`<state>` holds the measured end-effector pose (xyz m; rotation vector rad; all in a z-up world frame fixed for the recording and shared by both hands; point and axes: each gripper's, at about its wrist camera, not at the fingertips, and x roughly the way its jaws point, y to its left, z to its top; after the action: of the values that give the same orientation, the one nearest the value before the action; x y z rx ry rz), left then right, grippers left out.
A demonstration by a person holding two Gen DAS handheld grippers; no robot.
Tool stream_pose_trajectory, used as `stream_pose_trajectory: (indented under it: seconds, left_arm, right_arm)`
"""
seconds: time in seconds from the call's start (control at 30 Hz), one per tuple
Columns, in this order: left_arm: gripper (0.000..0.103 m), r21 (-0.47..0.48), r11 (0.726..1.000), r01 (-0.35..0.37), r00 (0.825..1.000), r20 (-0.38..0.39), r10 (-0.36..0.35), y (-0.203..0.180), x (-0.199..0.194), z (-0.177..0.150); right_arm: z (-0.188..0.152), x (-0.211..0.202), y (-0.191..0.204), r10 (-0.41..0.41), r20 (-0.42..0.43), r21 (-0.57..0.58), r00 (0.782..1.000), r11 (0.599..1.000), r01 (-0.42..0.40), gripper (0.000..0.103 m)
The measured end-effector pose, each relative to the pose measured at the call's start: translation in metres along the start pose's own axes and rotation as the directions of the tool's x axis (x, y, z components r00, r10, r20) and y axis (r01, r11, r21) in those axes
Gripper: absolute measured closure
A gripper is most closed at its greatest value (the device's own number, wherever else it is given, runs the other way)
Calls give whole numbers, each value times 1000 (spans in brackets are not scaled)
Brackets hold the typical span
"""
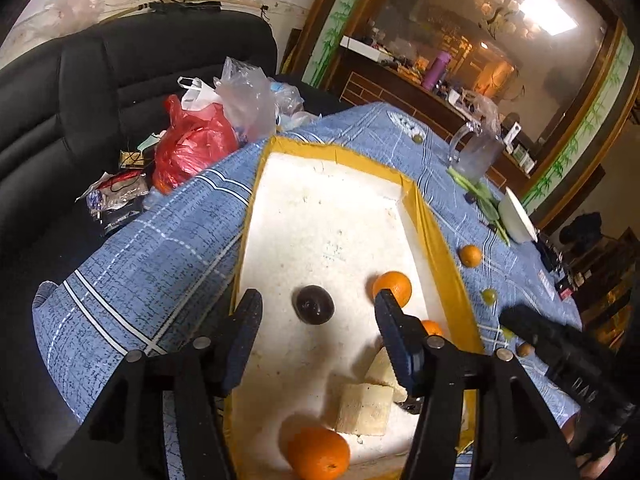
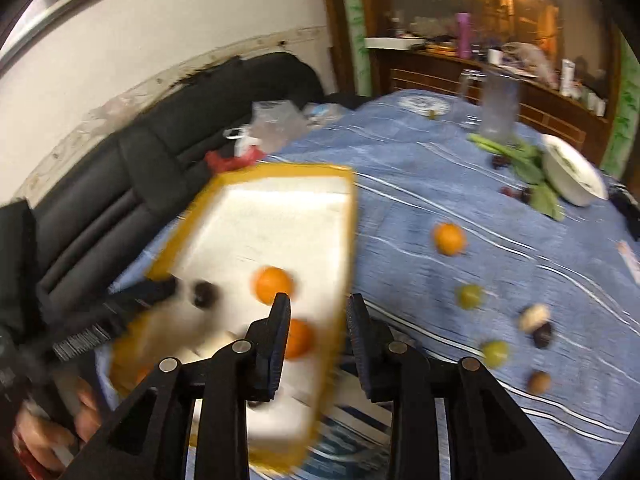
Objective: Organize fruits
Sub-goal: 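Open the right tool to drop the date while the left releases the tangerine, then move both open tools back to the fruit on the table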
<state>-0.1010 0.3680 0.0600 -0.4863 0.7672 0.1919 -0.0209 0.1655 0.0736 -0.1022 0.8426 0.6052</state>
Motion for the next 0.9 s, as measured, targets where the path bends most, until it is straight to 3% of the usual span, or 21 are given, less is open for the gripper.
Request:
stream_pose_trajectory:
  seconds: [0.1, 0.33, 0.37, 0.4, 0.5, 0.67, 0.9]
  left_arm:
    - [45, -7, 1000, 11, 1000, -1, -11, -2, -1, 0]
    - [45, 13, 1000, 13, 1000, -4, -13, -10, -5, -4]
    - [45, 12, 1000, 14, 1000, 0, -14, -11, -7, -4]
    - [45, 11, 1000, 14, 1000, 4, -14, -11, -8, -4]
    - [45, 8, 1000, 11, 1000, 10, -11, -10, -11, -4]
    - [45, 16, 1000, 18, 1000, 7, -18, -14, -12, -5]
    - [43, 42, 999, 28, 1000, -1, -28, -27, -13, -7]
  right_arm:
    - [-17, -1, -10, -19, -40, -7, 999, 1000, 19, 71]
    - [-42, 18, 0, 55, -134, 1, 989, 998, -56, 71]
    - [-44, 23, 3, 56, -151, -1, 987, 998, -57, 75]
    - [-47, 27, 5, 58, -164, 2, 985, 998, -58, 86]
    - [-54, 30, 6, 55, -179, 41, 982, 998, -48, 87]
    - [-66, 20, 9, 45, -182, 81, 982, 996, -31, 87]
    - [-77, 10, 34, 16, -193, 37, 981, 999, -9, 81]
